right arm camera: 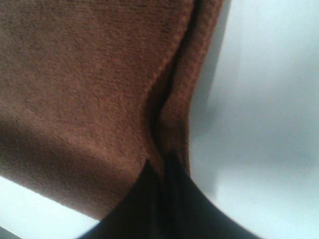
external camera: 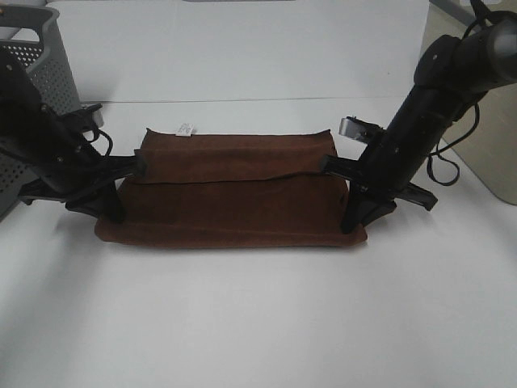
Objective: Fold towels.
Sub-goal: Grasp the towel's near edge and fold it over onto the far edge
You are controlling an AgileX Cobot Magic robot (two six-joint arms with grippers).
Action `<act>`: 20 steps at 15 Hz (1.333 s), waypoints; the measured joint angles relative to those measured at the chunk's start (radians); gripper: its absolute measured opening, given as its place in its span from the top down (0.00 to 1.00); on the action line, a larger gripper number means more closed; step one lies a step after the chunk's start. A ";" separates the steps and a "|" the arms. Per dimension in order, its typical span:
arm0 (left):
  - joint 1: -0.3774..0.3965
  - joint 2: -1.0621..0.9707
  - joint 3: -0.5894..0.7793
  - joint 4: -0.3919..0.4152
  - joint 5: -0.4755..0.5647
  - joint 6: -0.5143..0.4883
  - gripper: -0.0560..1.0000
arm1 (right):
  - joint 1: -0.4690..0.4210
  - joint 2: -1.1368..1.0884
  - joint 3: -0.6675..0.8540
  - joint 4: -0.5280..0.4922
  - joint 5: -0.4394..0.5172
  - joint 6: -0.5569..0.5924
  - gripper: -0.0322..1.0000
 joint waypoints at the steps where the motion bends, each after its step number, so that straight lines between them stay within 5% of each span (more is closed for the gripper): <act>1: -0.001 -0.014 0.001 0.000 -0.006 0.000 0.95 | 0.000 -0.016 0.010 0.000 -0.011 -0.003 0.97; 7: -0.003 -0.019 -0.190 0.038 0.028 -0.084 0.95 | 0.000 -0.045 -0.191 -0.015 0.006 -0.029 0.97; 17: 0.026 0.095 -0.234 0.045 -0.350 -0.160 0.94 | 0.000 0.106 -0.361 -0.015 -0.200 -0.002 0.97; 19: 0.026 0.160 -0.294 0.044 -0.339 -0.138 0.82 | 0.000 0.154 -0.361 0.007 -0.251 -0.002 0.97; 20: 0.026 0.187 -0.332 0.045 -0.309 -0.130 0.69 | 0.000 0.168 -0.361 0.023 -0.261 -0.002 0.92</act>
